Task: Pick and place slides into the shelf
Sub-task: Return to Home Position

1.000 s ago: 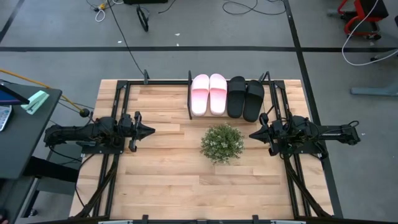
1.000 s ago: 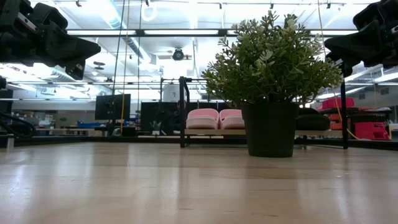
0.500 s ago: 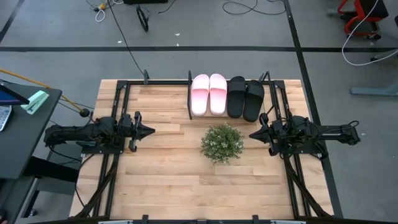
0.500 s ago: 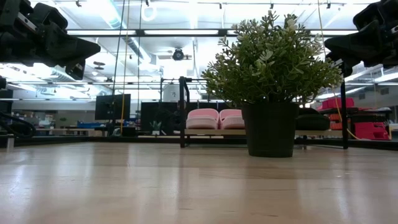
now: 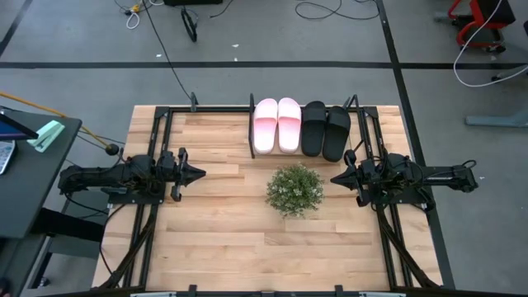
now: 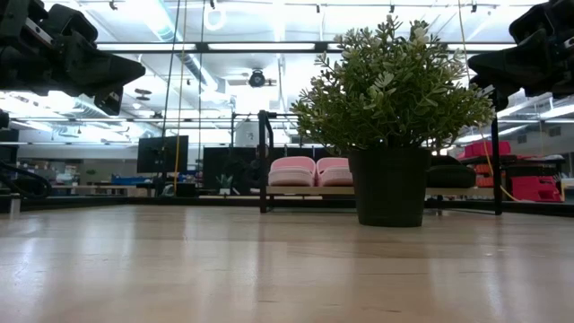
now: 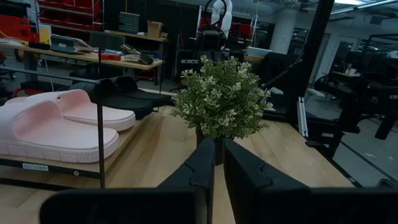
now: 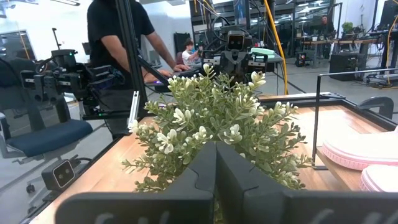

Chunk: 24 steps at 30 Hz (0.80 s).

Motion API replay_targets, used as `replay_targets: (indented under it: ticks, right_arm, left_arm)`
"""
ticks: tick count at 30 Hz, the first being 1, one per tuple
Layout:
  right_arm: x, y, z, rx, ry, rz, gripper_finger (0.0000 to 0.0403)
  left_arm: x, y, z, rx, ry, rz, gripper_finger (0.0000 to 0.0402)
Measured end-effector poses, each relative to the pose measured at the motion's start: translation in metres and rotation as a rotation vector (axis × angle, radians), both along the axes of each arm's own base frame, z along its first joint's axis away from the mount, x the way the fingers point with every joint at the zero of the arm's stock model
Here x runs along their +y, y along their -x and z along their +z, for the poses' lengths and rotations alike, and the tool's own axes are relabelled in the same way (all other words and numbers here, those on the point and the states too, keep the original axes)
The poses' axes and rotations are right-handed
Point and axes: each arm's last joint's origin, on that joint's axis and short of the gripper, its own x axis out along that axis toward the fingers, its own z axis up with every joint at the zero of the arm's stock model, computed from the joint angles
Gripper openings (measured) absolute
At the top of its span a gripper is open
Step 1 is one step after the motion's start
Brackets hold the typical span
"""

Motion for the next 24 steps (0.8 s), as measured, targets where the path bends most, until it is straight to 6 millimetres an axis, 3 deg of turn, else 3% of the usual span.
replay_targets:
  ticks: [12,24]
  right_arm:
    - [0.0000,0.0000,-0.0001,0.000,0.000,0.000,0.0010]
    - [0.0000,0.0000,-0.0001,0.000,0.000,0.000,0.0010]
  left_arm:
    - [0.0000,0.0000,0.0000,0.000,0.000,0.000,0.0023]
    - [0.0000,0.0000,0.0000,0.000,0.000,0.000,0.0040]
